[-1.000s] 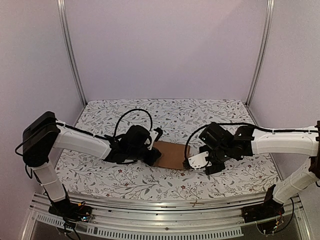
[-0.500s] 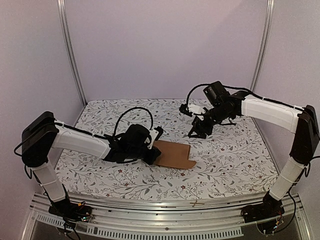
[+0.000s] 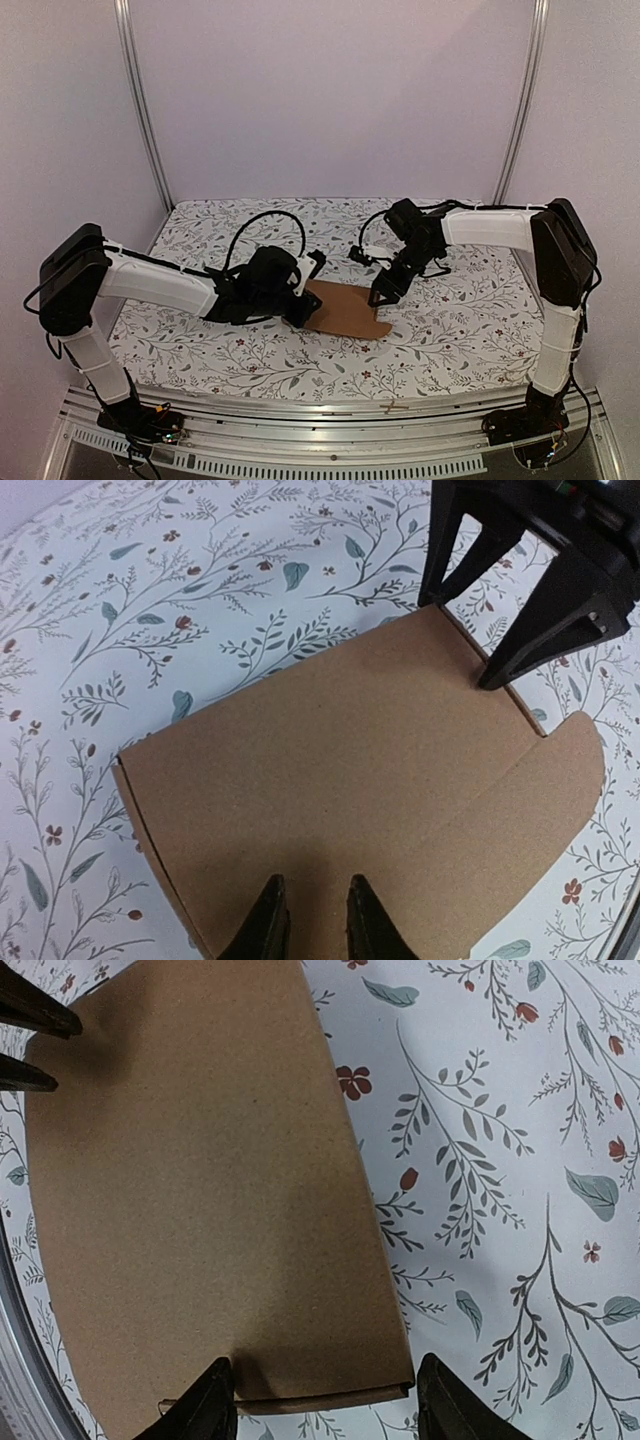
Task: Fold the paper box
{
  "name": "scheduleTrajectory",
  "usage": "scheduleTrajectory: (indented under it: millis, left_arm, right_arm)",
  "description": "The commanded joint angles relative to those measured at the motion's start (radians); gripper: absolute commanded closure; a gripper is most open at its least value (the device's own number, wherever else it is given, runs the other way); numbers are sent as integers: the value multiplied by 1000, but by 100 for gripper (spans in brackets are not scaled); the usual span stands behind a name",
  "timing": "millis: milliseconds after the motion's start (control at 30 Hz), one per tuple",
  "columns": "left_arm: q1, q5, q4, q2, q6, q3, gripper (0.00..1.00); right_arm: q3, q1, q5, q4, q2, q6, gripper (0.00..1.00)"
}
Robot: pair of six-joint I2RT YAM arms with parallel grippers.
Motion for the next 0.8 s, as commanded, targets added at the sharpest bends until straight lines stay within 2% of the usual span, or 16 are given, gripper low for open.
scheduleTrajectory:
  millis: [0,167,333,433,567,767]
  left_arm:
    - [9,-60,-32,-23,-1,-13,73]
    - [24,-163,-87,-135,-24,-32,57]
    - [49,-204,-162,-213,3,-44,47]
    - [109,-147,-187,-198,-24,-37,45]
    - [166,-28,-220,-135,-63,21,46]
    - [166,18,-199,-112,-74,47,48]
  right_arm:
    - [-2,3,23,-16,10,22,41]
    - [24,3,35,-52,-80,13,37]
    - [-3,7,34,-71,-230,-64,33]
    - [-54,32,131,-59,-289,-118,32]
    - [-83,46,205,-35,-275,-130,35]
    - [-5,45,140,3,-188,-84,37]
